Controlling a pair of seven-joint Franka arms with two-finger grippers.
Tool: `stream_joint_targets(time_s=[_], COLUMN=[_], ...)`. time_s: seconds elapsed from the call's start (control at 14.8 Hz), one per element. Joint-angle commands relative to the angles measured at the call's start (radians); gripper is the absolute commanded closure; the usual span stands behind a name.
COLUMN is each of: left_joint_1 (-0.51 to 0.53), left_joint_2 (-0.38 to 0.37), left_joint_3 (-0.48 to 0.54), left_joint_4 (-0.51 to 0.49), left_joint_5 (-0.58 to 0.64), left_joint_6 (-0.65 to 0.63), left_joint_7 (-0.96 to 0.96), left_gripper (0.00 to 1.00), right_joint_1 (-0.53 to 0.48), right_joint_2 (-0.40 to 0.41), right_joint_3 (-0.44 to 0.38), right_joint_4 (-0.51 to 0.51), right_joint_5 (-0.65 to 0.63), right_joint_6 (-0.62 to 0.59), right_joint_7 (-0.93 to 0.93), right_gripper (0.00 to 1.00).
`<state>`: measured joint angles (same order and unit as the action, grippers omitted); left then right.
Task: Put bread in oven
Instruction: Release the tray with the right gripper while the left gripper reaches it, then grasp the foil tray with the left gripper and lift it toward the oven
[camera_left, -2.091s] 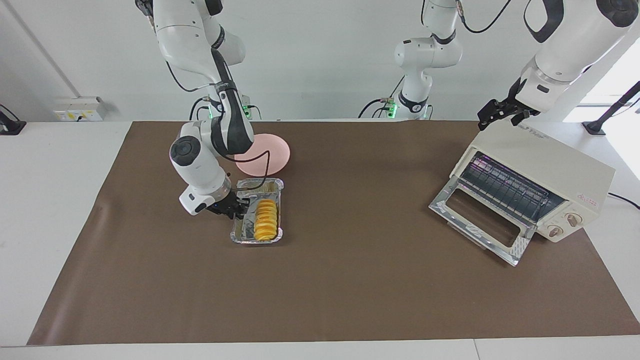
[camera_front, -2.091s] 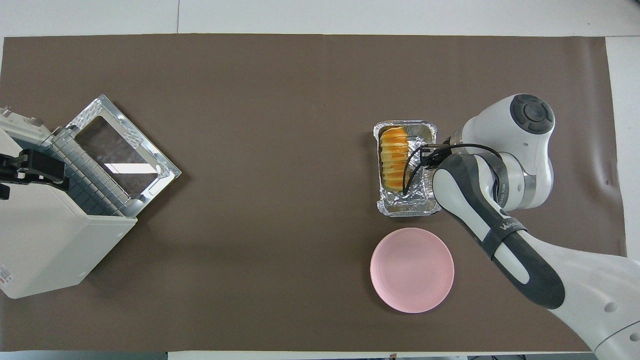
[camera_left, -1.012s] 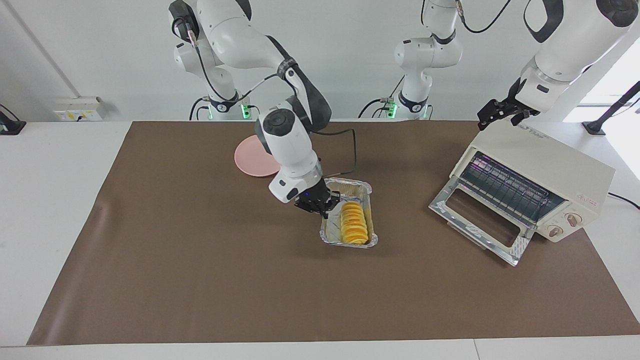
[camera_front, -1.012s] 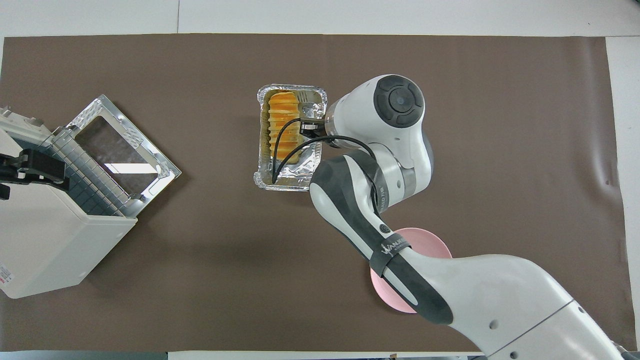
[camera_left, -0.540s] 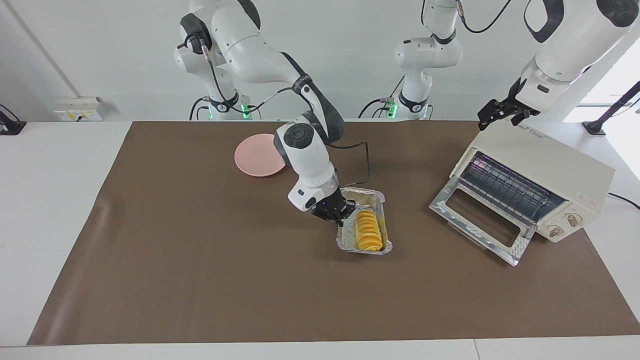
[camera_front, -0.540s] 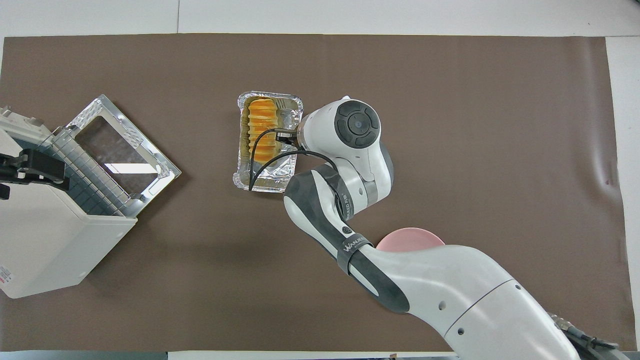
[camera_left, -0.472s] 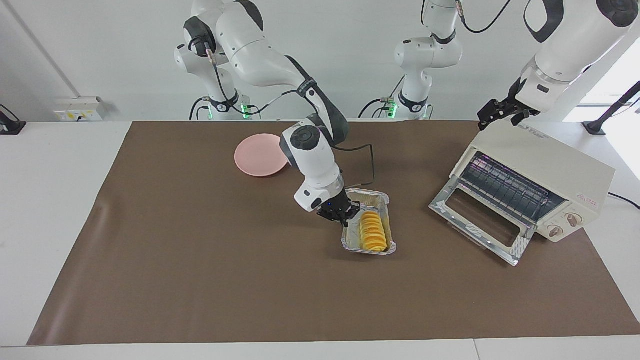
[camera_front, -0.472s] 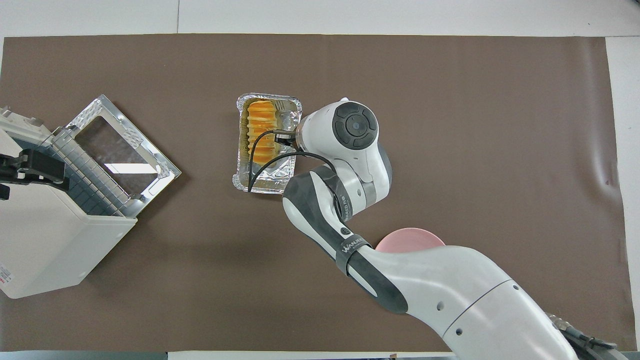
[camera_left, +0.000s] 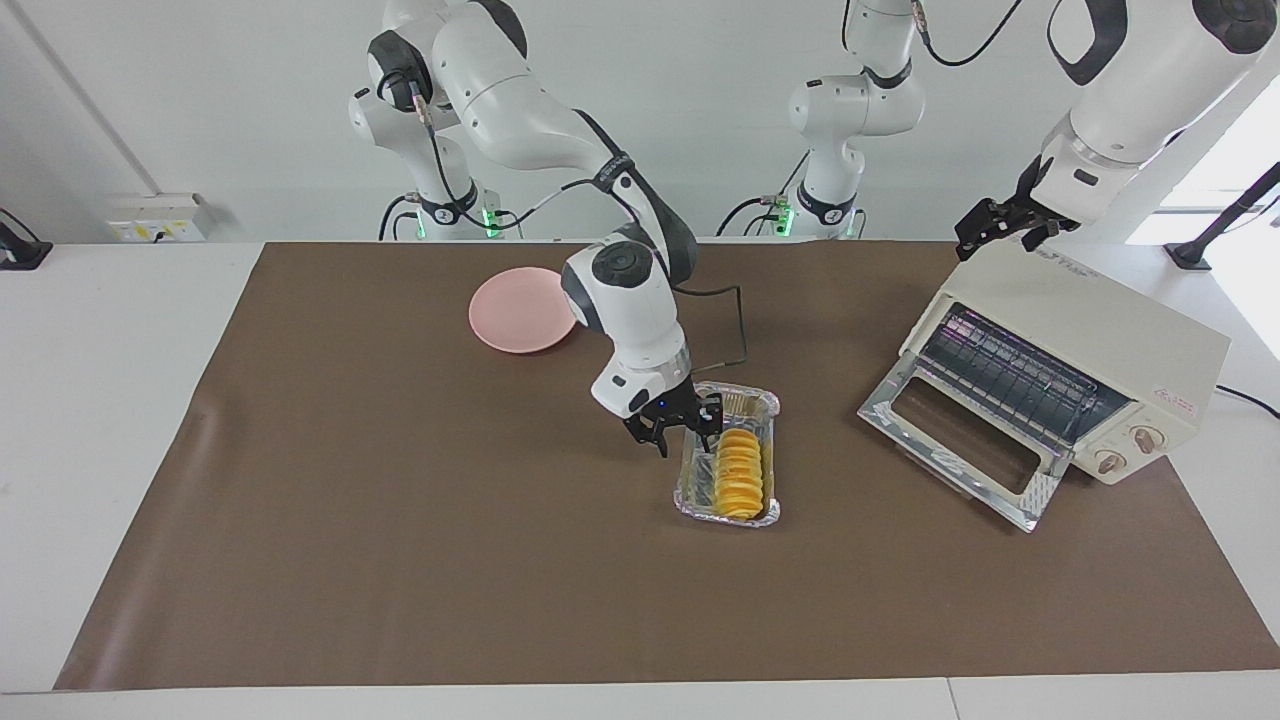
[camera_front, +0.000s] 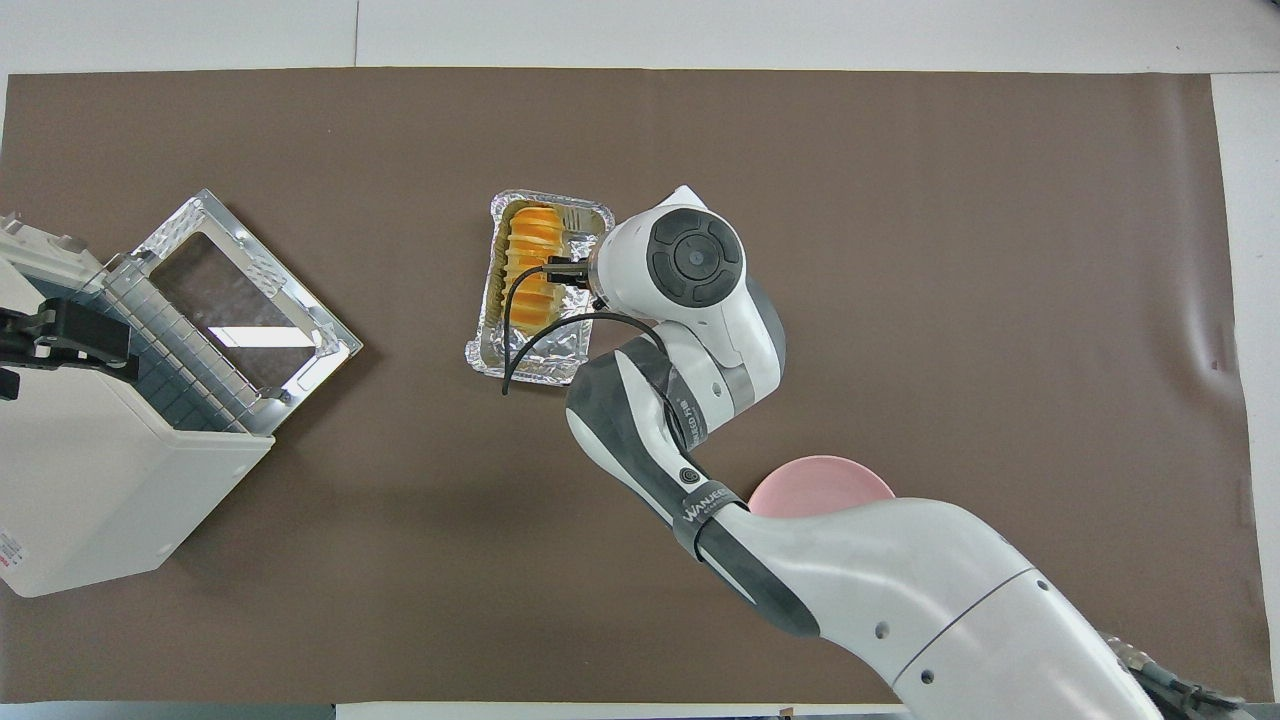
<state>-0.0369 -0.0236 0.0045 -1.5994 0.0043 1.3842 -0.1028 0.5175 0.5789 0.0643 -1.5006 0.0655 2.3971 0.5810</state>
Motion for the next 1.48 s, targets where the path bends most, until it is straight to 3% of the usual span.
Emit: stream_joint_targets(time_s=[0.0, 0.13, 0.27, 0.4, 0.54, 0.67, 0.74, 0.88, 1.01, 1.08, 1.28, 1.42], left_joint_1=[-0.007, -0.094, -0.217, -0.289, -0.351, -0.454, -0.477, -0.483, -0.524, -0.544, -0.548, -0.567], left_joint_2=[-0.031, -0.032, -0.015, 0.100, 0.222, 0.406, 0.450, 0.491, 0.574, 0.605, 0.620, 0.620], left_joint_3=[-0.008, -0.029, -0.032, -0.035, -0.034, -0.028, -0.029, -0.031, -0.026, -0.026, -0.029, -0.029], left_joint_4=[0.001, -0.010, -0.010, 0.080, 0.168, 0.263, 0.266, 0.253, 0.262, 0.250, 0.236, 0.165], left_joint_5=[-0.007, -0.017, -0.017, -0.038, -0.030, 0.043, 0.063, 0.062, 0.062, 0.068, 0.060, 0.060], left_joint_6=[-0.027, 0.031, 0.189, 0.197, 0.206, 0.321, 0.370, 0.439, 0.467, 0.552, 0.596, 0.700], left_joint_7=[0.006, -0.020, -0.182, -0.207, -0.248, -0.383, -0.385, -0.394, -0.444, -0.503, -0.540, -0.592], left_gripper=[0.00, 0.00, 0.00, 0.00, 0.00, 0.00, 0.00, 0.00, 0.00, 0.00, 0.00, 0.13], right_joint_1=[-0.057, -0.118, -0.218, -0.283, -0.329, -0.381, -0.402, -0.435, -0.470, -0.505, -0.510, -0.510], right_joint_2=[-0.170, -0.278, -0.368, -0.466, -0.575, -0.680, -0.703, -0.718, -0.714, -0.694, -0.665, -0.656], right_joint_3=[0.000, 0.000, 0.002, 0.002, 0.002, 0.002, 0.002, 0.000, 0.000, 0.002, 0.000, 0.000], right_joint_4=[-0.026, -0.046, -0.063, -0.110, -0.217, -0.317, -0.328, -0.323, -0.319, -0.284, -0.222, -0.211], right_joint_5=[-0.082, -0.087, -0.087, -0.084, -0.082, -0.082, -0.081, -0.081, -0.081, -0.069, -0.067, -0.067], right_joint_6=[-0.155, -0.313, -0.454, -0.597, -0.616, -0.634, -0.662, -0.746, -0.741, -0.716, -0.769, -0.774], right_joint_7=[-0.018, -0.196, -0.346, -0.375, -0.380, -0.397, -0.415, -0.472, -0.536, -0.538, -0.535, -0.535], right_gripper=[0.00, 0.00, 0.00, 0.00, 0.00, 0.00, 0.00, 0.00, 0.00, 0.00, 0.01, 0.01])
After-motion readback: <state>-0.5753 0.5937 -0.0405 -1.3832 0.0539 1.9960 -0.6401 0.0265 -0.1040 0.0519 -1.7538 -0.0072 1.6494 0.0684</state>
